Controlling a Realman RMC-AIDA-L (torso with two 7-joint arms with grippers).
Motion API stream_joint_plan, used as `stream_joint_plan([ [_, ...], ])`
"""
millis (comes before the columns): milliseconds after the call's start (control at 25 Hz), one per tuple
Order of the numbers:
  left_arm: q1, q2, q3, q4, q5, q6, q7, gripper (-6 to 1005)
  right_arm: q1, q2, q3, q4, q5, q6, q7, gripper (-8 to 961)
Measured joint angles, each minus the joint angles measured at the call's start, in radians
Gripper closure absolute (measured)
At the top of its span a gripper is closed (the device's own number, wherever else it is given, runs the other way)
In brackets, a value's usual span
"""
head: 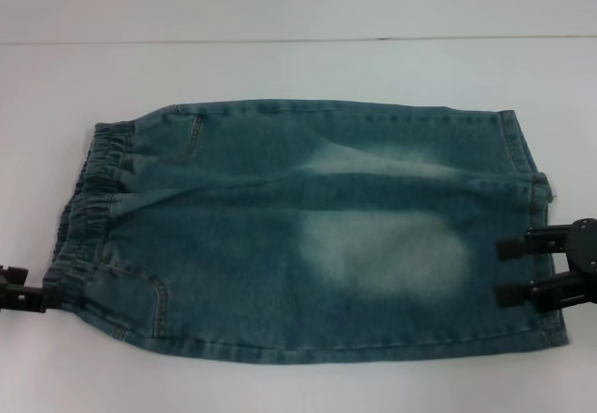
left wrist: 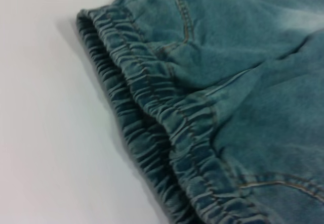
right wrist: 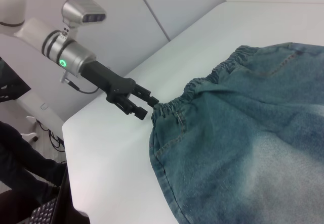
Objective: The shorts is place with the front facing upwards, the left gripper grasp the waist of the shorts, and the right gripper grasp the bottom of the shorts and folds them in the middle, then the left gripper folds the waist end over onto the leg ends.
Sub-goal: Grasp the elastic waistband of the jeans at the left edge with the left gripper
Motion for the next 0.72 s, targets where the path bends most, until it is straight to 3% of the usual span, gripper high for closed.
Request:
stream_joint_plan([
  [600,-0.016,-0.014,0.06,-0.023,-0.009,0.01,0.01,171,0.0,0.001,0.0,0.003,0.0,0.01,-0.002,-6],
  [720,-0.018,-0.016,0.061,-0.023,-0.011,0.017,0.01,280,0.0,0.003,0.0,0.003,0.0,0.011,-0.002,-5],
])
